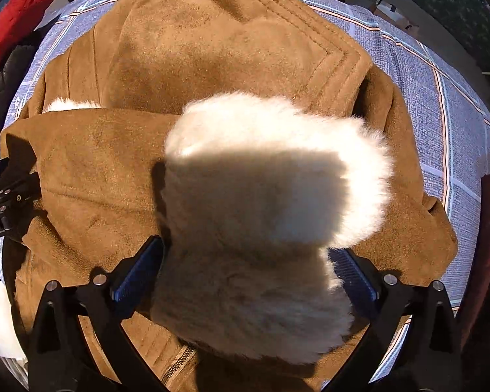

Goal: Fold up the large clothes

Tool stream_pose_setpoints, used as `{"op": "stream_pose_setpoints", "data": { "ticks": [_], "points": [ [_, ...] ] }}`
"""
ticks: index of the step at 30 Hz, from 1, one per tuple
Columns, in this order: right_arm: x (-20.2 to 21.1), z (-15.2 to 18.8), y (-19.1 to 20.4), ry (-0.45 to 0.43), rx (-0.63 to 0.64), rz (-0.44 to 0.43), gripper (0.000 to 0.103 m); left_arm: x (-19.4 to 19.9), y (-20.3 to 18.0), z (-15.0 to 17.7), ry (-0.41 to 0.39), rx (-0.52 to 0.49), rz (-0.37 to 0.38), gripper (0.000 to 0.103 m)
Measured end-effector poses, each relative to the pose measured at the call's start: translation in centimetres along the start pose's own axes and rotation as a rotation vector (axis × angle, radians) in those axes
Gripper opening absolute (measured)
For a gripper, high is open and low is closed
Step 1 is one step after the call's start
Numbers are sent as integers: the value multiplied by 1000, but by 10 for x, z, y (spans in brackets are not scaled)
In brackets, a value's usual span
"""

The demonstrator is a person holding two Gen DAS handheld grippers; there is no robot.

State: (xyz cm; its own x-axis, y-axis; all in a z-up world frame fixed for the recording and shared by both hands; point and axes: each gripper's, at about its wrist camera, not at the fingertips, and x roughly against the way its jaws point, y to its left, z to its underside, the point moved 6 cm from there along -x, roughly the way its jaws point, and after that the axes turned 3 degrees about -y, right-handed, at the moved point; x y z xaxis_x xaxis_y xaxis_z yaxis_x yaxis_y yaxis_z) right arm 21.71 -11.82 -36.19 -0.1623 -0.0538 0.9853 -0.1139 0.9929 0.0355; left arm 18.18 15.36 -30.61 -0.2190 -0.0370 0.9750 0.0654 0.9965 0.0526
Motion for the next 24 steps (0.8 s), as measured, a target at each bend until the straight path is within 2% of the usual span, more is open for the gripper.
{"op": "stream_pose_setpoints", "data": {
  "ticks": [9, 13, 16, 21, 24],
  "points": [
    [4, 4, 5, -30, -16, -1, 99, 0, -4, 1, -17, 12, -18, 99],
    [16, 5, 3, -12, -37, -12, 98, 9, -3, 2, -9, 8, -18, 98],
    [40, 8, 0, -68, -87, -13, 98, 30, -3, 5, -39, 45, -23, 97],
    [71, 30, -9, -126, -115, -66, 98, 67, -11, 33, -110, 34, -7, 97],
    [80, 53, -30, -123, -127, -71, 98, 85, -14, 58, -113, 2, 38, 97]
  ]
}}
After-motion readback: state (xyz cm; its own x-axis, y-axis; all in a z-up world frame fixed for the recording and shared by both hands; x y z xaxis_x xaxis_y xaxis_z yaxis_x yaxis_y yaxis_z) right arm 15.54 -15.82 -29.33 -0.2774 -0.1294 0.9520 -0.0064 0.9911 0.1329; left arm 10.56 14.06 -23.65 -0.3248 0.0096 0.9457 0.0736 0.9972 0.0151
